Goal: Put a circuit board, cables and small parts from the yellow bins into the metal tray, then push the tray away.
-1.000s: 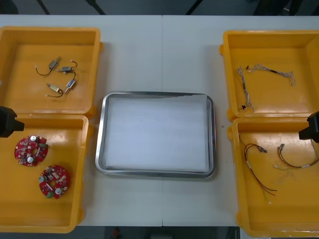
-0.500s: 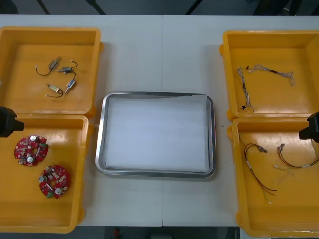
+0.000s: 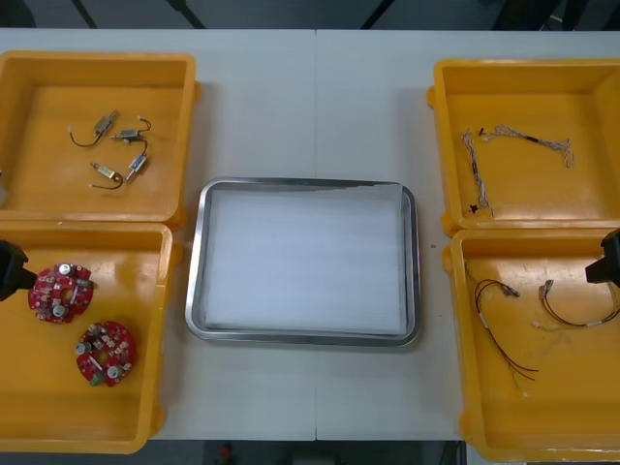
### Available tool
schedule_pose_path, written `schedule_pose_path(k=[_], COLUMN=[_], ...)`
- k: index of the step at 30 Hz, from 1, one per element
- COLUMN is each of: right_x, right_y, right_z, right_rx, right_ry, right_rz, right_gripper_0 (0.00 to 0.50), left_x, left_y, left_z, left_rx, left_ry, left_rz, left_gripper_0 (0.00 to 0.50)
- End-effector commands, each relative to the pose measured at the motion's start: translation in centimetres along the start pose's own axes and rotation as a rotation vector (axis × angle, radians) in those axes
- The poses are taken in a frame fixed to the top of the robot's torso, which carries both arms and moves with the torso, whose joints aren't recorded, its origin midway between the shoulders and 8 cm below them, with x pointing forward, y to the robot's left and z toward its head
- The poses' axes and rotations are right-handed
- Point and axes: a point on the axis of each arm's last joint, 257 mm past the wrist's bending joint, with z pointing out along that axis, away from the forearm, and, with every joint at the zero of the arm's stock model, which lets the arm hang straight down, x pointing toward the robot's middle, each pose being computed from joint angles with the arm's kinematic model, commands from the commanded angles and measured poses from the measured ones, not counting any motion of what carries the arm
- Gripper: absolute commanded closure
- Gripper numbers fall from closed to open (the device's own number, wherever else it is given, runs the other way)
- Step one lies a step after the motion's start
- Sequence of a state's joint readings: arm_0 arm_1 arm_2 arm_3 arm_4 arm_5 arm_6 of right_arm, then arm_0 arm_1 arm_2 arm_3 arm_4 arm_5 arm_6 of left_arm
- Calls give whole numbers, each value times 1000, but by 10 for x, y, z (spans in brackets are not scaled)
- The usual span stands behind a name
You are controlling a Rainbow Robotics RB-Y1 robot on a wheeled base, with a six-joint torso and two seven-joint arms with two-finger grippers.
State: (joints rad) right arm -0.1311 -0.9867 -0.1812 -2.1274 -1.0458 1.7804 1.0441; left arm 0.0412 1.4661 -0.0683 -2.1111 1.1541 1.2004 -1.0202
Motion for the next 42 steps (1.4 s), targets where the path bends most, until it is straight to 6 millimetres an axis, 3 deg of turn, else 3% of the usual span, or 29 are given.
schedule_pose_path(k=[1,19,27,34,42], right_x=[5,23,26,19,12], right_y=[-14,-32,-35,-42,-64], right_z=[-11,-6,2,7,21], right_rx=[52,55,43,42,6], right_ry=[23,90,80,70,64], right_rz=[-183,-806,-1068,-1247,-1373], right_gripper_0=[0,0,0,0,0], left_x=[7,12,17,20,24], left_y=[19,-8,-9,-12,-13], left_z=[-1,22,29,38,56], left_rx=[-51,57,63,73,82], left_ry=[24,13,21,13,-8], left_rz=[109,0,-29,-60,-91], left_gripper_0=[0,0,0,0,0])
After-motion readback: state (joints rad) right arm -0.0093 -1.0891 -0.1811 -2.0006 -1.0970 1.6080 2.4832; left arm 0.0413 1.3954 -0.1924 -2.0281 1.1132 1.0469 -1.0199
